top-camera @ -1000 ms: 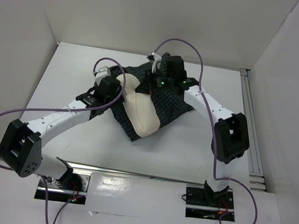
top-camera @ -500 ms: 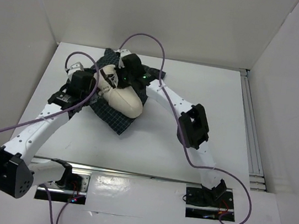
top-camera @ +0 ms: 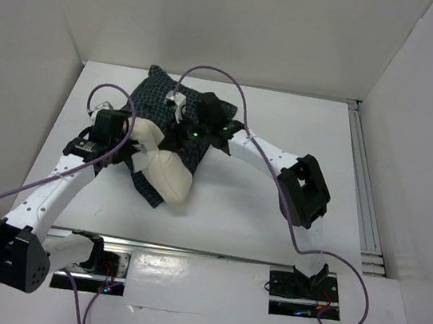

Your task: Put the pillow into the pillowcase

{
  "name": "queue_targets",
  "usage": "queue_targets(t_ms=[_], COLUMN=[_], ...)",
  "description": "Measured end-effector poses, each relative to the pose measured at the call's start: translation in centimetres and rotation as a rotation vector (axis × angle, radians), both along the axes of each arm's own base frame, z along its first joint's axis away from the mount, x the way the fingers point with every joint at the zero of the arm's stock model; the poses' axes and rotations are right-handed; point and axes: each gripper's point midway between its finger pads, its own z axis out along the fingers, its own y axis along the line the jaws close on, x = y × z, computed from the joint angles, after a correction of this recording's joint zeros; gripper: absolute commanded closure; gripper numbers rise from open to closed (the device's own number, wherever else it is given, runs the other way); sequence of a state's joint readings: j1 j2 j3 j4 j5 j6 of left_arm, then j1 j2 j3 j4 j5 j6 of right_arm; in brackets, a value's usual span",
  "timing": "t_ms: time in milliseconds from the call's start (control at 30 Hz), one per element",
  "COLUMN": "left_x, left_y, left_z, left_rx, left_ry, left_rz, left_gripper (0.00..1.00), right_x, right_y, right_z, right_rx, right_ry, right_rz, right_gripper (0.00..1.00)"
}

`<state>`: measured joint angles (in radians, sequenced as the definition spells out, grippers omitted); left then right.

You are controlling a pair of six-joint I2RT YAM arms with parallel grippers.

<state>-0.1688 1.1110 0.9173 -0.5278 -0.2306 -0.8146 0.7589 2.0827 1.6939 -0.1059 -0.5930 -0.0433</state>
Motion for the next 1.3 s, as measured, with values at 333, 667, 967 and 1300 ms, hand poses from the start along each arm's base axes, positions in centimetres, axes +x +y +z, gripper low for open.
queue_targets(t_ms=[333,667,967,1300], left_x=[0.0,0.5,1.2,2.2], left_y=[1.5,1.9,2.1,2.4], left_z=[0.7,-1.3,-1.6,-2.2], left_rx=[-0.058,-0.098,-0.100,-0.116], left_ry=[-0.102,-0.075,-0.080,-0.080], left_rz=[0.064,0.058,0.019,-0.008], left_gripper=[1.00,1.00,1.00,1.00], right_x=[-2.1,4.5,17.1,18.8], right_y=[-6.8,-12.9,-10.0,-9.4], right_z=[1.7,5.0,-6.5,-7.9], right_rx=[0.107,0.069,-0.136,-0.100], right_ry=[0.175,0.016,-0.061,-0.144], right_rz=[0.188,-0.117,-0.416,-0.455], right_gripper=[0.31,0.00,0.00,1.00])
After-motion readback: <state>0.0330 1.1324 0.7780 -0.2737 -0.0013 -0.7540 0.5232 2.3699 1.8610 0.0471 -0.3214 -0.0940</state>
